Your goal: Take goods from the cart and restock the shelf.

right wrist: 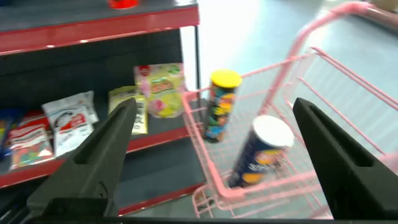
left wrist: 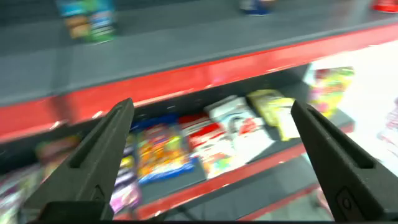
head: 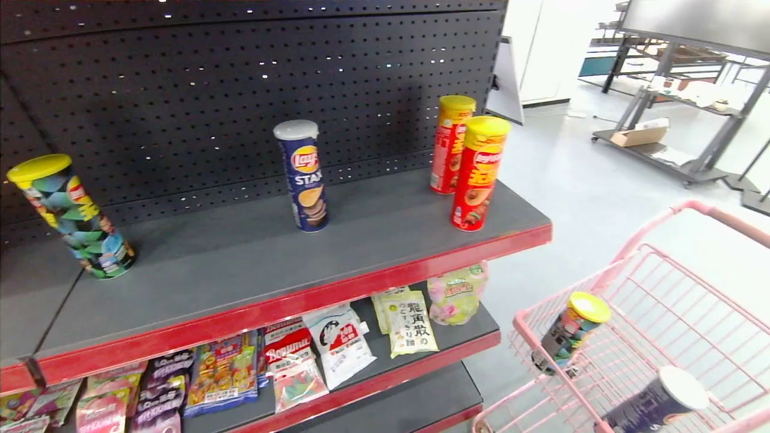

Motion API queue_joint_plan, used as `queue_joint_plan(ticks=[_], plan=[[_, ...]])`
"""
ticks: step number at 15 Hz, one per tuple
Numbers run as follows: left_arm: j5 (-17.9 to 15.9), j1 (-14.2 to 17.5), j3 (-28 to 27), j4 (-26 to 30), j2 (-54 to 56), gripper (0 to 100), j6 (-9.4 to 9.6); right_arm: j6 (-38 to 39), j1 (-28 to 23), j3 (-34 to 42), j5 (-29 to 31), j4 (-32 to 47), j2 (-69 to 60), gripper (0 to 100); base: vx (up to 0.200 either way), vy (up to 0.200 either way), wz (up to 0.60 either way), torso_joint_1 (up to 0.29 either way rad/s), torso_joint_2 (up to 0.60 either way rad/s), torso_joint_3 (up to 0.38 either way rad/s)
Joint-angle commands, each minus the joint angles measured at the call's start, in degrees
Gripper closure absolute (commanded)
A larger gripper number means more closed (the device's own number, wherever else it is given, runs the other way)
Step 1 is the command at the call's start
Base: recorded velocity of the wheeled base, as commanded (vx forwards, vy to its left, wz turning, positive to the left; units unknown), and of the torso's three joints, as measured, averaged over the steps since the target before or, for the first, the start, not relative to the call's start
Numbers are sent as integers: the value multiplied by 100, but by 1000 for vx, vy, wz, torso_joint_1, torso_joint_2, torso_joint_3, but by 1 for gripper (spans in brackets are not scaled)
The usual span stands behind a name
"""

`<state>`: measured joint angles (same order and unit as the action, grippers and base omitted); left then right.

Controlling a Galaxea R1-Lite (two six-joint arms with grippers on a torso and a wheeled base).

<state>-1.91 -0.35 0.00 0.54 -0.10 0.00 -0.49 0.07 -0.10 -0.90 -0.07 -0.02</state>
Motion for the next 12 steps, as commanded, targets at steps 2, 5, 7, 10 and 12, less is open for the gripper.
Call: queue_joint_plan(ticks=[2,5,7,10,12], plan=[[-2,0,0,-1,1,0,0,-4,1,1,-6,-1,2,0,0,0,-600,2,5,2],[-2,0,0,-1,1,0,0,5,1,1,-6,-1,2,0,0,0,-600,2,5,2],[-2,0,0,-1,1,0,0,5,1,1,-6,-1,2,0,0,0,-300,-1,4,1],[-2,0,0,-1,1,0,0,-4,1,1,2,-1,2,0,0,0,0,0,0,0],[-2,0,-9,-1,1,0,0,-4,1,1,2,-1,2,0,0,0,0,-57,143,79]])
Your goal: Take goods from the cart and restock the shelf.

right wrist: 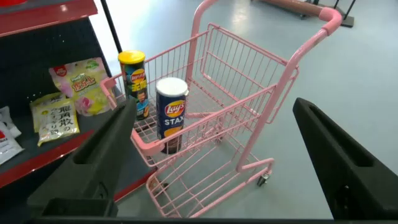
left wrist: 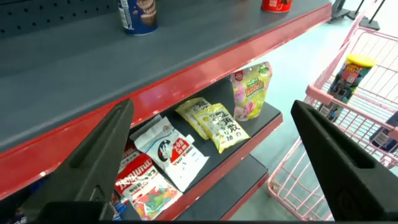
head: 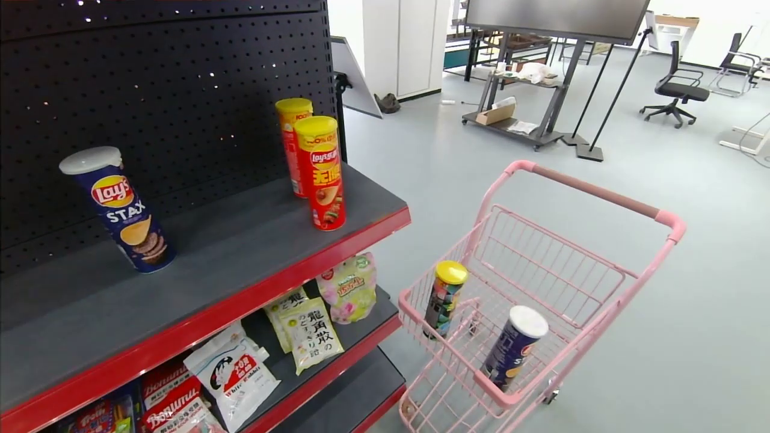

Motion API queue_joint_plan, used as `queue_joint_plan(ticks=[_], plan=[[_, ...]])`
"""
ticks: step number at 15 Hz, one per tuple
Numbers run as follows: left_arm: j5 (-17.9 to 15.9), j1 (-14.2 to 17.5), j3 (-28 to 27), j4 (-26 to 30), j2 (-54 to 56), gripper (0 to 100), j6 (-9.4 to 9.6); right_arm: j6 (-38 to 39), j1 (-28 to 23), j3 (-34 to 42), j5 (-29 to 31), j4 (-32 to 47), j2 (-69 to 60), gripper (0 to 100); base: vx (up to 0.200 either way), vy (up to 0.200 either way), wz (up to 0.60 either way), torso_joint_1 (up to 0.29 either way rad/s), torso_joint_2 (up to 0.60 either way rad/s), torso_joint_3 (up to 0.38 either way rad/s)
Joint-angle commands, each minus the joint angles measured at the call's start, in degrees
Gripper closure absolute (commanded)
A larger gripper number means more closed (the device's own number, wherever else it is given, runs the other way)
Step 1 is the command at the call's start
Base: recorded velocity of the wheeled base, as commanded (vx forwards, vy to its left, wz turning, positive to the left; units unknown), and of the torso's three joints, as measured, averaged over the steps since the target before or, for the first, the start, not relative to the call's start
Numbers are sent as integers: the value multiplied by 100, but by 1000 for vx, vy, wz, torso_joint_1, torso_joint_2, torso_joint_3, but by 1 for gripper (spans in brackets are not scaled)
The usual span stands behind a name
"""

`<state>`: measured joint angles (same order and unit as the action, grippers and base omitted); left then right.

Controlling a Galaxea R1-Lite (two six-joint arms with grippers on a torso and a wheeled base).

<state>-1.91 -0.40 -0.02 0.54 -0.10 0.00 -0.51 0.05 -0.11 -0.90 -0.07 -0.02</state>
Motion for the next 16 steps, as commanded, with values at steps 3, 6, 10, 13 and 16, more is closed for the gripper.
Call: queue_joint_plan(ticks=[3,6,10,13,16], plan=[[-2,5,2,-1,1,0,0,7,4,2,2,-1,2,0,0,0,0,-134,338,196],[-2,5,2,-1,1,0,0,7,4,2,2,-1,2,0,0,0,0,-145,357,212],[-2,5,2,-1,1,0,0,16,4,2,2,-1,2,0,0,0,0,-146,378,223],[-2,5,2,-1,1,0,0,16,4,2,11,-1,2,0,0,0,0,-157,426,263],[-2,5,2,-1,1,0,0,7,4,2,11,-1,2,0,0,0,0,-190,530,334]])
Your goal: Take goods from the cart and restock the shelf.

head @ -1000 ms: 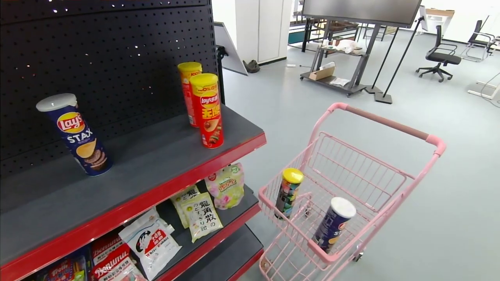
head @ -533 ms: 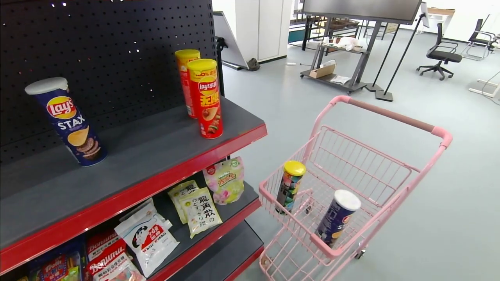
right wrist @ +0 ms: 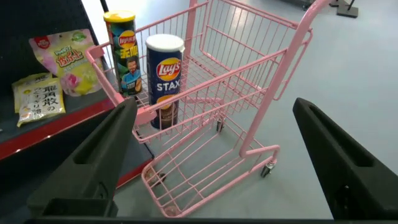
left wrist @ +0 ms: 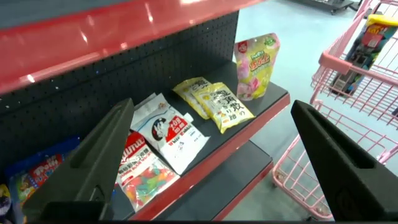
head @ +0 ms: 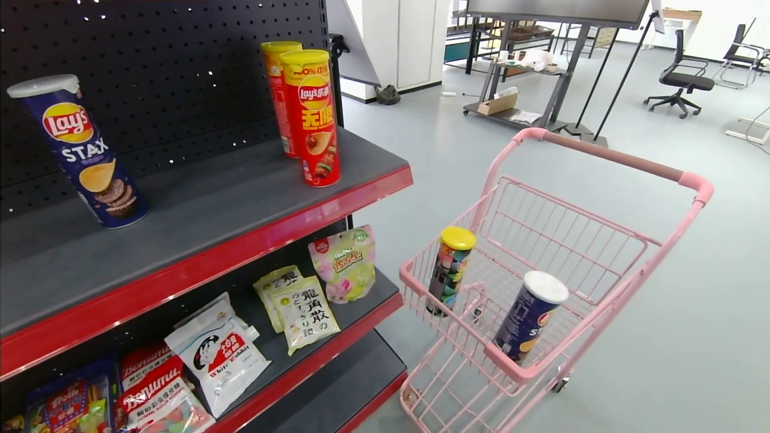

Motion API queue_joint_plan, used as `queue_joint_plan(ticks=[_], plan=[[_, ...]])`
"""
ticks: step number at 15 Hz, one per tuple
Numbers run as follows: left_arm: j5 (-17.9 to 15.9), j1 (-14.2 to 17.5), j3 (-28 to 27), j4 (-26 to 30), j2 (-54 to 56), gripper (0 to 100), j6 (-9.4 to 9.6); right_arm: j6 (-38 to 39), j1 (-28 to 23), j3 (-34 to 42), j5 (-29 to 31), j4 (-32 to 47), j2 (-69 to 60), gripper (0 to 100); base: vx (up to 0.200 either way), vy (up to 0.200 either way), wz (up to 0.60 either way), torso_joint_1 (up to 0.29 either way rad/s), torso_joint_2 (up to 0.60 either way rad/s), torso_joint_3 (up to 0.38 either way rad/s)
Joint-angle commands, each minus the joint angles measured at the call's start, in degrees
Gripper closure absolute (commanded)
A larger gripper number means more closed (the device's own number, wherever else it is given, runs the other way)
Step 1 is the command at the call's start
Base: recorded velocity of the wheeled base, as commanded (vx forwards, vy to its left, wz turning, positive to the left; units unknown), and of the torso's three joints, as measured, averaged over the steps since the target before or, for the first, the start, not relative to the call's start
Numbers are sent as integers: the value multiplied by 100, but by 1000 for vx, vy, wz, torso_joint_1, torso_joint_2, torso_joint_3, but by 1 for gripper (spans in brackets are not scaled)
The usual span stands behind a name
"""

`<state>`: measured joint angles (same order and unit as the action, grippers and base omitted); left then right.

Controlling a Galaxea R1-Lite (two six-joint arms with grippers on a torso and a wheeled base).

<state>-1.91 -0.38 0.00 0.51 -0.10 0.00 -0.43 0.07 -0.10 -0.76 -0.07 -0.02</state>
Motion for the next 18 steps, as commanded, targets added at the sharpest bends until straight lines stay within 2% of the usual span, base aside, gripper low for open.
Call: queue_joint_plan(ticks=[1,6,8,9,10,11,12,13,14,15,16,18], plan=[[-2,3,0,2,1,0,0,-10,1,1,-4,-1,2,0,0,0,0,-188,554,364],[-2,3,0,2,1,0,0,-19,10,-8,-21,16,46,0,0,0,0,-85,265,171],[-2,3,0,2,1,0,0,51,10,-518,-56,-37,829,0,0,0,0,0,0,0],[-2,3,-9,2,1,0,0,1633,10,-2935,-83,16,3457,0,0,0,0,0,0,0],[-2,3,0,2,1,0,9,1827,10,-3189,-100,34,3694,0,0,0,0,0,0,0],[-2,3,-9,2,-8,0,18,1493,230,-3339,-487,-37,4766,0,0,0,0,0,0,0],[-11,3,0,2,1,0,26,1045,274,-2864,-830,-406,5337,0,0,0,0,0,0,0],[-11,3,0,2,1,0,26,1036,274,-2812,-838,-502,5434,0,0,0,0,0,0,0],[-11,3,-9,2,1,0,26,983,555,-2012,-865,-2295,6752,0,0,0,0,0,0,0],[-11,3,0,2,1,0,26,948,661,-1748,-856,-2875,7148,0,0,0,0,0,0,0],[-11,3,0,-7,1,0,26,737,722,-1159,-865,-4361,8194,0,0,0,0,0,0,0],[-11,3,-9,-7,1,0,26,570,740,-922,-882,-5539,9257,0,0,0,0,0,0,0]])
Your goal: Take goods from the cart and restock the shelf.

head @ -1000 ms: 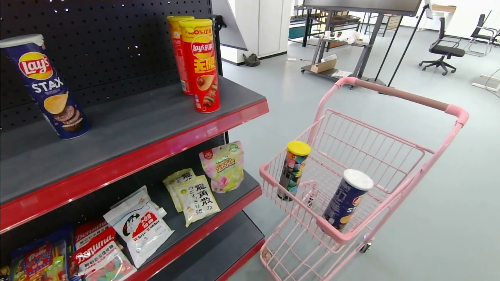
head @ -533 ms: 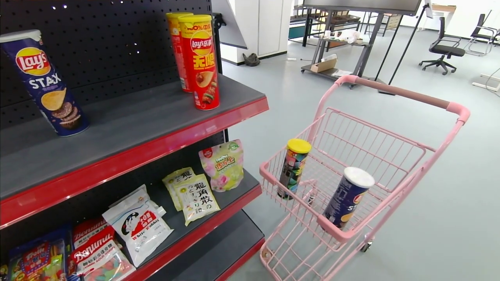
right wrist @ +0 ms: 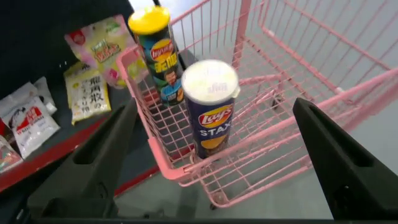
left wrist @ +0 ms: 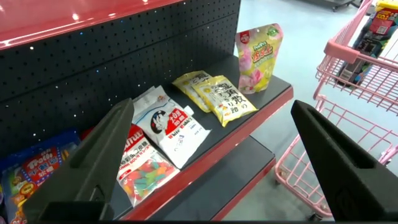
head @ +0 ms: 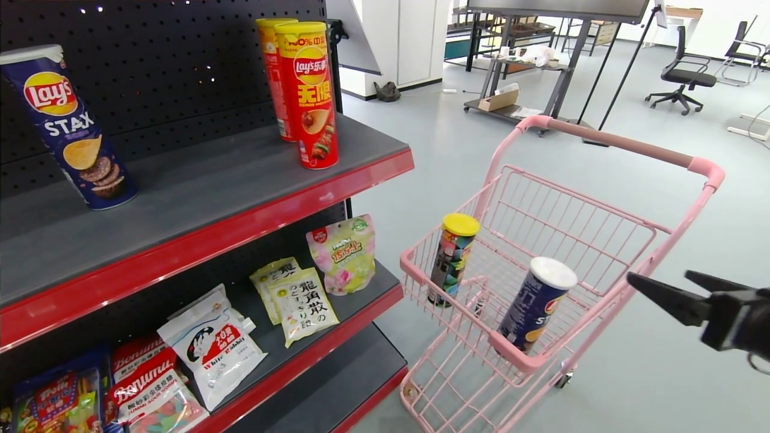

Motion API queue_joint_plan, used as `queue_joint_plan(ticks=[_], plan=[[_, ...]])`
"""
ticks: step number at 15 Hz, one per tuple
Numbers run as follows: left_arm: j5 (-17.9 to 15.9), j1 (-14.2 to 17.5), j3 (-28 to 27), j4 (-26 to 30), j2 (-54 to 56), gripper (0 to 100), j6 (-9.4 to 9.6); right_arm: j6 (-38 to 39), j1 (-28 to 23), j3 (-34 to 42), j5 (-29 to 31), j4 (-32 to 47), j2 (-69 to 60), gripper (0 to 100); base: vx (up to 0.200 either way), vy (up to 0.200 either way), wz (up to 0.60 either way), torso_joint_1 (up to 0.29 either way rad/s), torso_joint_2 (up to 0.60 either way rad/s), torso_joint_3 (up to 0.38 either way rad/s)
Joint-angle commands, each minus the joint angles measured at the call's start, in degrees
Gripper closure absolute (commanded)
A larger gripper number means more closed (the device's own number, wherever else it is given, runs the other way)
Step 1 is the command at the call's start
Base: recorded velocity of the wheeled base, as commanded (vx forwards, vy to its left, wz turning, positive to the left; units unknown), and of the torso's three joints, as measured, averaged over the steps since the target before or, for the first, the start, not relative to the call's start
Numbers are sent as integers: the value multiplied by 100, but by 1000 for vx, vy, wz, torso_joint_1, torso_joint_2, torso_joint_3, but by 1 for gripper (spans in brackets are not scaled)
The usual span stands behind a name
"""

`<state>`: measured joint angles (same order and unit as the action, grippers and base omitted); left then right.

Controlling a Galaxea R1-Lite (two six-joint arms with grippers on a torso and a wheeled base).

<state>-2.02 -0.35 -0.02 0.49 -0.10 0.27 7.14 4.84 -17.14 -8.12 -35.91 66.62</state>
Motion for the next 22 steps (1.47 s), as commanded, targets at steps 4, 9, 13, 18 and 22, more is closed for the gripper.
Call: queue_joint_plan(ticks=[4,9,13,18,22], plan=[[0,0,2,-5,1,0,8,-345,281,589,-146,-2289,3296,0,0,0,0,0,0,0],[0,0,2,-5,1,0,8,-468,430,334,-146,-2289,3516,0,0,0,0,0,0,0],[0,0,2,-5,1,0,8,-468,456,-53,-146,-2403,4025,0,0,0,0,0,0,0],[0,0,2,-5,1,0,17,-477,439,-299,-120,-2798,4623,0,0,0,0,0,0,0],[0,0,2,-5,1,0,17,-486,439,-413,-111,-3255,5062,0,0,0,0,0,0,0]])
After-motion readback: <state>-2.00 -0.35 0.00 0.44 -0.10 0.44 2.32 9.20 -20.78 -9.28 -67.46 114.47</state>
